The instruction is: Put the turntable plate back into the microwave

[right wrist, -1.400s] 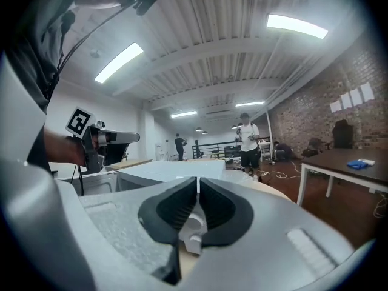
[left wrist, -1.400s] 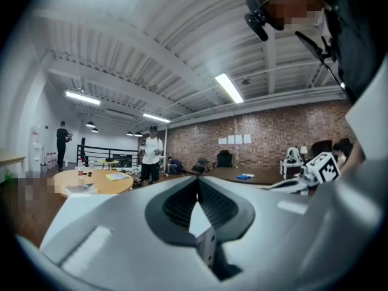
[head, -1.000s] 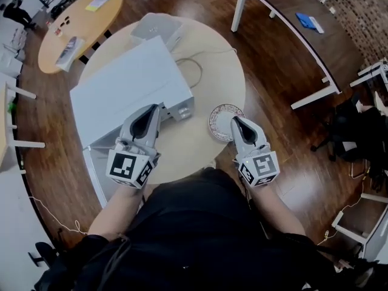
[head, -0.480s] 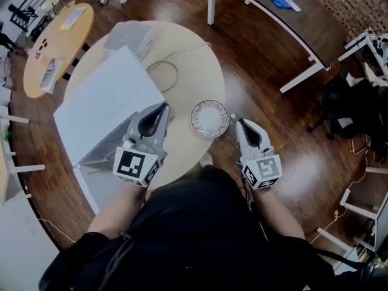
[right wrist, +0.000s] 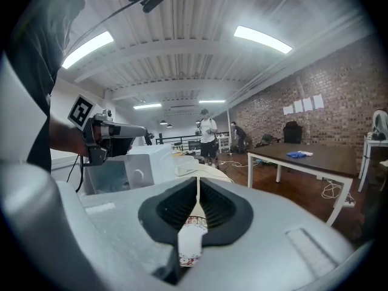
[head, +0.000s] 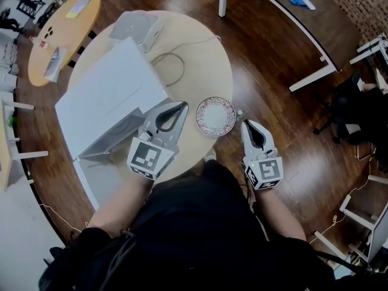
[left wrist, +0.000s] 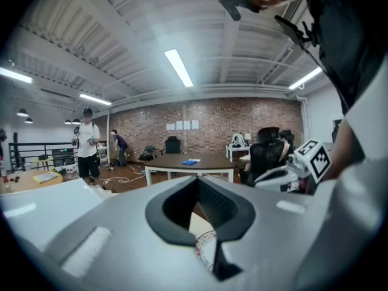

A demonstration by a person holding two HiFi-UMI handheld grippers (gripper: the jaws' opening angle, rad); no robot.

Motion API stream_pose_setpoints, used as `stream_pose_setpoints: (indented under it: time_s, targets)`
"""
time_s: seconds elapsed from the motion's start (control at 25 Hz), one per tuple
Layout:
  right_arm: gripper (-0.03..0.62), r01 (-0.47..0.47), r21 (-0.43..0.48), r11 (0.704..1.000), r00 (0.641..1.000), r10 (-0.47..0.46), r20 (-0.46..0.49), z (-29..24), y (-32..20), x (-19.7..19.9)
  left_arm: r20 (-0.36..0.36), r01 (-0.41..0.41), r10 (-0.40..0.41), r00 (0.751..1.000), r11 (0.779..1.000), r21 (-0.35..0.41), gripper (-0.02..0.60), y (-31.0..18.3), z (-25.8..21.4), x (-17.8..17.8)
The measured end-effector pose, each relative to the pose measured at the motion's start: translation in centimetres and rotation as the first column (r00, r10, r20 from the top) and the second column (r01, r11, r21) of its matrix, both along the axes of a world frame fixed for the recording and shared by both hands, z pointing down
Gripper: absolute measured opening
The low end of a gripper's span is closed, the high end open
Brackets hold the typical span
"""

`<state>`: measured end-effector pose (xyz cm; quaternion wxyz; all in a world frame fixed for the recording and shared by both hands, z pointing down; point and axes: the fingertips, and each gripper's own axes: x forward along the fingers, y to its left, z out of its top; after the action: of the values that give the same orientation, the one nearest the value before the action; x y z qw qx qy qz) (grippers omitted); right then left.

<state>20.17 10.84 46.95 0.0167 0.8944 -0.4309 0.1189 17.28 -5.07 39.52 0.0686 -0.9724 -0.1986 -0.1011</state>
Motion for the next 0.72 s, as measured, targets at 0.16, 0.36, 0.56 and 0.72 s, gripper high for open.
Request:
stream_pose_setpoints:
  time_s: [0.16,0.36,0.56,0.72]
  targets:
    - [0.002,0.007,-0.007,1.000,1.000,-0.007,0.026,1.3,-0.2,0.5,0.019,-0.009,0.009,1.000,1.000,0.009,0.008,0.2,0.8,0.0]
    - [0.009,0.007,-0.012,1.000,0.998,-0.006,0.066,2.9,-0.2,1.1,0.054,-0.010,0.010,0.999,1.000,-0.003,0.008,0.7,1.9,0.4]
    - [0.032,0.017,-0.031,0.999,0.994,-0.013,0.110,4.9,-0.4,1.4,0.094,-0.018,0.019,0.995,1.000,-0.015,0.008,1.2,3.3,0.9]
    - [0.038,0.008,-0.043,0.999,0.990,-0.002,0.141,6.4,-0.2,1.6,0.113,-0.032,0.033,0.993,0.999,-0.016,0.008,1.4,4.2,0.9]
